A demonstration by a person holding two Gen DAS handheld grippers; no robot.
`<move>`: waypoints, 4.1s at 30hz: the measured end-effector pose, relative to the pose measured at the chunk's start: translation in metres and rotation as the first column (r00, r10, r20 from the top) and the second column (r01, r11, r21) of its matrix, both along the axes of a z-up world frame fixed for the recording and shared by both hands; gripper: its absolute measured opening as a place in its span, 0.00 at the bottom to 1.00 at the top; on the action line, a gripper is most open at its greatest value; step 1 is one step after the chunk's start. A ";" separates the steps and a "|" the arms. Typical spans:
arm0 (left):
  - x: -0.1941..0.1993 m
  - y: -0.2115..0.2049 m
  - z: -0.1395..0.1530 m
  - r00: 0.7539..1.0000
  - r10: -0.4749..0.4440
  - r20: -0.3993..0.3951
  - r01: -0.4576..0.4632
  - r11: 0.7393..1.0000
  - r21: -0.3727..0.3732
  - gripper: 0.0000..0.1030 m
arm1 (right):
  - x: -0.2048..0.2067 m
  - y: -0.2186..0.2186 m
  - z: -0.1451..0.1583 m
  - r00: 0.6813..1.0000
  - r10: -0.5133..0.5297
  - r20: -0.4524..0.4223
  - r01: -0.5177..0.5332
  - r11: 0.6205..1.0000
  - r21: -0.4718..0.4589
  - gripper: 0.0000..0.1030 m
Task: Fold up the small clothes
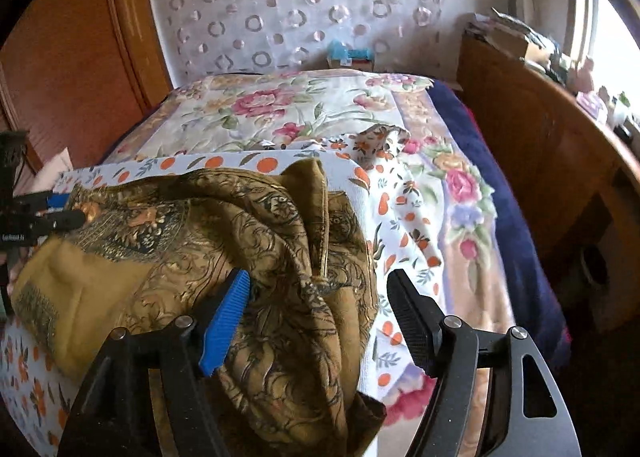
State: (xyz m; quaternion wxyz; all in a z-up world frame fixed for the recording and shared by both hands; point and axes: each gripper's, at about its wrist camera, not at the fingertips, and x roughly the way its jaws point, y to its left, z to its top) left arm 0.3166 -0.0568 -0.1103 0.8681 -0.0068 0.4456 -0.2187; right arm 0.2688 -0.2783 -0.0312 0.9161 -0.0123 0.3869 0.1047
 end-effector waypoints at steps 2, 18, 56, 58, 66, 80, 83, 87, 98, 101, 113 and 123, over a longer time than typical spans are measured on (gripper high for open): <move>0.001 -0.002 -0.001 1.000 -0.007 0.000 0.007 1.000 0.003 0.62 | 0.003 -0.004 -0.001 1.000 0.003 -0.009 -0.003 1.000 0.018 0.71; 0.007 -0.011 -0.002 0.998 -0.057 -0.015 0.055 0.995 -0.079 0.15 | 0.015 0.000 -0.013 0.995 0.088 -0.050 -0.081 0.988 0.131 0.27; -0.148 0.222 0.102 0.836 0.399 0.377 -0.386 0.916 -0.112 0.09 | 0.074 0.233 0.088 0.789 0.539 0.297 -0.543 0.836 -0.075 0.12; -0.161 0.242 0.098 0.804 0.450 0.389 -0.433 0.891 -0.137 0.09 | 0.092 0.255 0.095 0.757 0.591 0.279 -0.585 0.803 -0.114 0.12; -0.194 0.286 0.072 0.719 0.587 0.373 -0.553 0.808 -0.205 0.09 | 0.131 0.338 0.121 0.625 0.742 0.243 -0.687 0.670 -0.280 0.12; -0.186 0.336 0.013 0.682 0.689 0.245 -0.675 0.722 -0.151 0.09 | 0.181 0.423 0.083 0.684 0.706 0.182 -0.665 0.706 -0.243 0.47; -0.184 0.335 0.006 0.690 0.685 0.233 -0.680 0.724 -0.114 0.09 | 0.178 0.414 0.080 0.687 0.695 0.210 -0.655 0.718 -0.235 0.59; -0.188 0.332 0.006 0.689 0.684 0.239 -0.686 0.722 -0.090 0.10 | 0.173 0.417 0.064 0.700 0.690 0.183 -0.658 0.723 -0.209 0.60; -0.217 0.309 0.037 0.652 0.659 0.375 -0.699 0.714 -0.040 0.80 | 0.103 0.355 0.056 0.731 0.656 0.190 -0.641 0.755 -0.140 0.60; -0.223 0.296 0.048 0.654 0.642 0.400 -0.692 0.722 -0.027 0.80 | 0.079 0.337 0.062 0.733 0.647 0.210 -0.638 0.761 -0.119 0.60; -0.236 0.224 0.068 0.716 0.545 0.436 -0.605 0.796 -0.001 0.83 | -0.018 0.250 0.063 0.805 0.511 0.301 -0.520 0.853 -0.056 0.82; -0.247 0.159 0.064 0.788 0.454 0.417 -0.493 0.870 -0.016 0.83 | -0.103 0.187 0.046 0.885 0.347 0.309 -0.358 0.933 -0.021 0.82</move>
